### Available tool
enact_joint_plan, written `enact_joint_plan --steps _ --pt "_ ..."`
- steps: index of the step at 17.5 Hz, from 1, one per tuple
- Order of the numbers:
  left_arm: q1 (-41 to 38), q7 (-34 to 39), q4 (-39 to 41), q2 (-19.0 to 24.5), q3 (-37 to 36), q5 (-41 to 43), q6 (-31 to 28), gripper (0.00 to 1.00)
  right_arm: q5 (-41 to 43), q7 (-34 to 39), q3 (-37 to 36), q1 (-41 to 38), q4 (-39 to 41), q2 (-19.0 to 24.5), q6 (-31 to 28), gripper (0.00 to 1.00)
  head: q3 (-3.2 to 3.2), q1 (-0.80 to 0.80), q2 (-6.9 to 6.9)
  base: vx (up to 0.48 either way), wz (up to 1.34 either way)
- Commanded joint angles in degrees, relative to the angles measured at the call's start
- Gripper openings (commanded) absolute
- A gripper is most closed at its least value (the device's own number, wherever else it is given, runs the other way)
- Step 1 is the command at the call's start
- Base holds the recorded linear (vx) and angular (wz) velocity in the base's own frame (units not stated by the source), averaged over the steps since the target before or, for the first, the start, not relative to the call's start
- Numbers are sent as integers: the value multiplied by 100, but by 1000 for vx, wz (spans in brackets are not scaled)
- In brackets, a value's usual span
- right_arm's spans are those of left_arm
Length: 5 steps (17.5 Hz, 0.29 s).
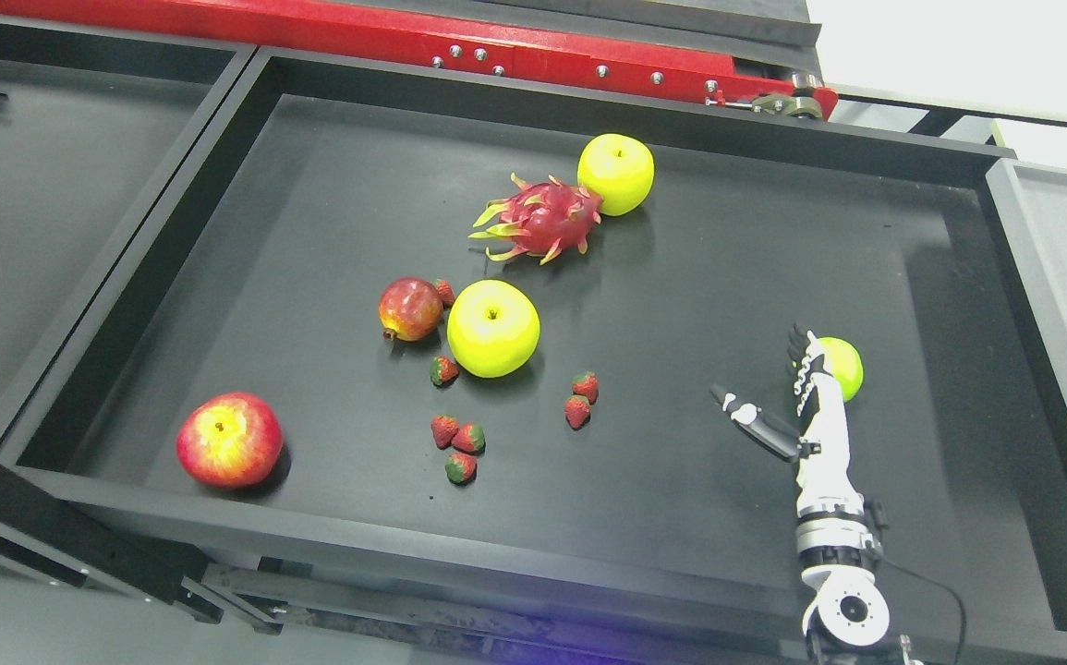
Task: Place green apple on left shelf middle layer
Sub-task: 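Withdraw the open right hand from the placed apple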
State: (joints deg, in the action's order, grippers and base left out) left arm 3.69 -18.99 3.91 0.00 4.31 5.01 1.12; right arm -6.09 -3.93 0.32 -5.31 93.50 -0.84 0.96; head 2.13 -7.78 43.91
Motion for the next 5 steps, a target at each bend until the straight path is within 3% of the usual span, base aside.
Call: enact_joint_plan --steps 1,5 --pt "0 0 5 100 0 0 2 100 64 -3 -93 188 221 -16 -69 100 0 0 0 0 0" --pt "0 0 5 100 0 0 2 100 73 6 -93 162 221 -16 -69 100 0 0 0 0 0"
